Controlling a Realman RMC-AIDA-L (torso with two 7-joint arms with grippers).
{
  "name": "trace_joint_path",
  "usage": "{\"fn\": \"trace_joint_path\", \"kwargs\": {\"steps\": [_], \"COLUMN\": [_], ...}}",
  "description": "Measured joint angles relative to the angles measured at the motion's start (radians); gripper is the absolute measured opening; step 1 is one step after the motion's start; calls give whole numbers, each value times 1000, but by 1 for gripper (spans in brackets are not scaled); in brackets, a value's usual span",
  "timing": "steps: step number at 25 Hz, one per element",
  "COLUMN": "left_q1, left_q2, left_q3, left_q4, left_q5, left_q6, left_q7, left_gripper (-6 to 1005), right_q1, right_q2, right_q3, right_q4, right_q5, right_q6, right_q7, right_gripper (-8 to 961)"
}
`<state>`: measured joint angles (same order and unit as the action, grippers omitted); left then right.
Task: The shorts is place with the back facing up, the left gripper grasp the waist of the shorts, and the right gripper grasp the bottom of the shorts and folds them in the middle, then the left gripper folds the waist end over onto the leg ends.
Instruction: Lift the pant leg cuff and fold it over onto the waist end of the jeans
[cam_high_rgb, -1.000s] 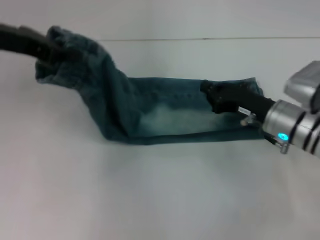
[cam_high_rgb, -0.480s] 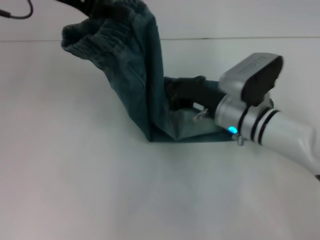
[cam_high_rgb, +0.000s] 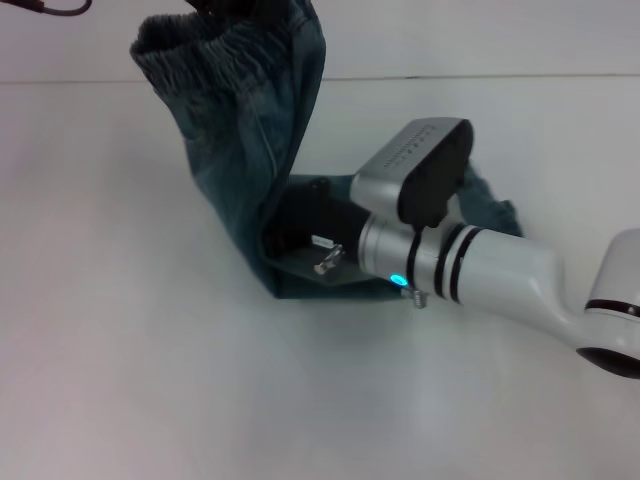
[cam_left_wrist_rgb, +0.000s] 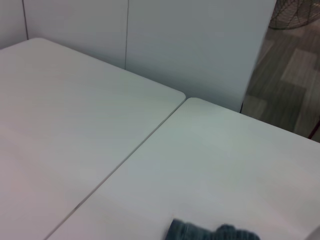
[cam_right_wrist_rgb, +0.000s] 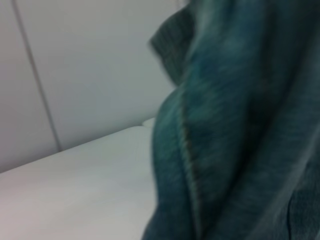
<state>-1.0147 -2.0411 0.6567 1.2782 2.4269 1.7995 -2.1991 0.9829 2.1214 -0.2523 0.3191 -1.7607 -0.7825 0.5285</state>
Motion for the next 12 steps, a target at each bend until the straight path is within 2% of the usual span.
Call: {"fn": "trace_joint_path", "kwargs": {"steps": [6,12], "left_q1": [-4,1], "left_q2": [2,-3], "left_q3": [25,48], "left_q4": [-2,-1], "left_q5": [-2,-3], "left_q6": [0,-1], "left_q7": [0,-1], "left_gripper": [106,106], "right_q1": [8,-7], "right_q2": [0,-3], "right_q3": [184,243], "right_q4": [40,49], "right_q5": [-230,-314], "right_q6": [59,86], "right_q7": [1,2], "right_gripper": [-1,-2]}}
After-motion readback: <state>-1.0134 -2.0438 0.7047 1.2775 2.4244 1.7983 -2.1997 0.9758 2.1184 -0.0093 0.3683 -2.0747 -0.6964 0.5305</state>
